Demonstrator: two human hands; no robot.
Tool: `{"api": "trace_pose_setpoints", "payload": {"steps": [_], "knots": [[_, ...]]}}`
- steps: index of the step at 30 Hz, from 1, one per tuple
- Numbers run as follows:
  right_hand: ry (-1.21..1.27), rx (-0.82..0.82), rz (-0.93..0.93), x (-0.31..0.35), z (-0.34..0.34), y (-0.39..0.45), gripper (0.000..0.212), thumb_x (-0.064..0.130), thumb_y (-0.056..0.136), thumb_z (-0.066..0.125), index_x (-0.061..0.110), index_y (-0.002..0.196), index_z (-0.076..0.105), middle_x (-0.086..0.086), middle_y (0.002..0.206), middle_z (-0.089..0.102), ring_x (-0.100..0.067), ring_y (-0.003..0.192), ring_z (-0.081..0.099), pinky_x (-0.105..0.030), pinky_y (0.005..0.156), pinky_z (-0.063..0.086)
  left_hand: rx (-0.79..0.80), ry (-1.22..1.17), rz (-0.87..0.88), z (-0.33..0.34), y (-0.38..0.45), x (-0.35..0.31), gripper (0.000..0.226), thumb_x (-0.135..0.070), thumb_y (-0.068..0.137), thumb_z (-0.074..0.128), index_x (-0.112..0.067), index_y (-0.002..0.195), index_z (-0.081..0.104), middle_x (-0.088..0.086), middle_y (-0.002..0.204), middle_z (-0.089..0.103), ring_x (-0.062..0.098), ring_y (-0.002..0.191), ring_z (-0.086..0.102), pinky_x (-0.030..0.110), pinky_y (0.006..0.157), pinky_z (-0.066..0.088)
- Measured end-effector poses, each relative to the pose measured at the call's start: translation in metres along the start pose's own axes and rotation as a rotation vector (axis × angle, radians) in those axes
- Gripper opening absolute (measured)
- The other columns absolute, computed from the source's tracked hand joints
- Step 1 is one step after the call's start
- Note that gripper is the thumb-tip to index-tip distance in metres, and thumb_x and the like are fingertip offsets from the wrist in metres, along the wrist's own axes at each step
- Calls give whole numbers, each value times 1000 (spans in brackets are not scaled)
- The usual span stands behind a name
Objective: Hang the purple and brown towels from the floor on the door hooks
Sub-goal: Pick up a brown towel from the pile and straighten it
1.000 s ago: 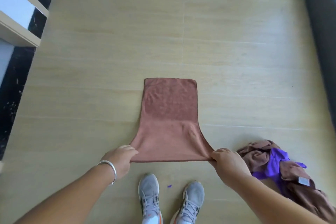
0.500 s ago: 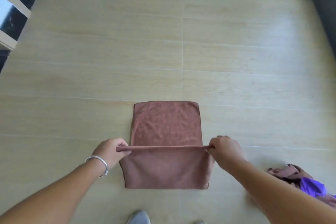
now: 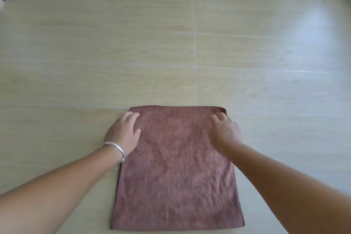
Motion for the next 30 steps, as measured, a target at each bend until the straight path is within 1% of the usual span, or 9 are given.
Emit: {"api": "trace_pose_setpoints", "payload": {"steps": [3, 5, 7, 9, 14, 18, 23, 27, 30], "knots": [[-67, 148, -210, 7, 32, -43, 52, 34, 93, 45, 27, 143, 32, -2, 154, 26, -22, 142, 22, -37, 113, 25, 201, 195, 238, 36, -52, -23, 65, -45, 93, 49, -30, 151, 26, 2, 160, 17, 21, 146, 20, 39, 117, 20], [-121, 256, -231, 4, 48, -57, 68, 51, 93, 44, 29, 151, 16, -2, 161, 8, -21, 148, 5, -39, 118, 16, 332, 296, 250, 60, -71, -28, 72, -61, 92, 33, -39, 152, 0, -2, 162, -9, 16, 149, -5, 40, 119, 3], [-190, 297, -220, -1, 55, -53, 79, 60, 91, 42, 29, 153, 3, -1, 162, -5, -21, 148, -5, -41, 120, 10, 334, 364, 214, 72, -70, -26, 77, -69, 90, 24, -41, 149, -16, -2, 159, -22, 17, 146, -18, 43, 118, -5], [-228, 282, -218, -3, 54, -36, 83, 62, 91, 42, 29, 153, -1, -2, 162, -9, -22, 148, -8, -42, 120, 8, 296, 414, 215, 74, -51, -24, 78, -71, 88, 20, -41, 147, -21, -1, 158, -25, 17, 146, -21, 45, 117, -6], [-262, 211, -201, 7, 44, 0, 79, 58, 94, 41, 26, 154, 1, -5, 162, -5, -24, 148, -2, -43, 119, 12, 297, 477, 182, 50, 4, -20, 74, -67, 92, 25, -40, 150, -12, 1, 160, -20, 18, 147, -15, 45, 119, 1], [-197, 142, -252, 13, 57, -33, 66, 47, 98, 36, 24, 154, 11, -7, 162, 3, -22, 148, 3, -39, 118, 16, 343, 476, 273, 53, -34, -20, 74, -64, 93, 28, -37, 151, -10, 0, 160, -19, 18, 148, -12, 45, 119, 4], [-190, 122, -518, 9, 76, -100, 67, 51, 82, 56, 17, 139, 51, -11, 150, 41, -28, 137, 41, -47, 109, 38, 331, 482, 536, 54, -108, -14, 80, -66, 81, 39, -19, 145, 43, 13, 153, 34, 30, 138, 38, 55, 104, 41], [-250, 160, -666, -9, 86, -129, 82, 66, 80, 50, 12, 142, 48, -12, 152, 36, -30, 140, 36, -50, 108, 25, 346, 552, 634, 55, -132, -2, 91, -74, 79, 43, -12, 145, 40, 15, 153, 33, 31, 139, 35, 55, 106, 32], [-324, 222, -720, -12, 88, -145, 92, 75, 74, 48, 13, 141, 48, -13, 152, 37, -31, 139, 37, -55, 103, 26, 388, 598, 675, 52, -140, 0, 96, -71, 76, 49, -8, 147, 33, 16, 152, 34, 31, 139, 36, 56, 106, 38]]}}
Point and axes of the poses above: each hand's wrist, its own y-axis towards the middle knuckle, its own z-axis out of the palm, x = y × z, the point moved 5 cm from there along y, towards the middle knuckle
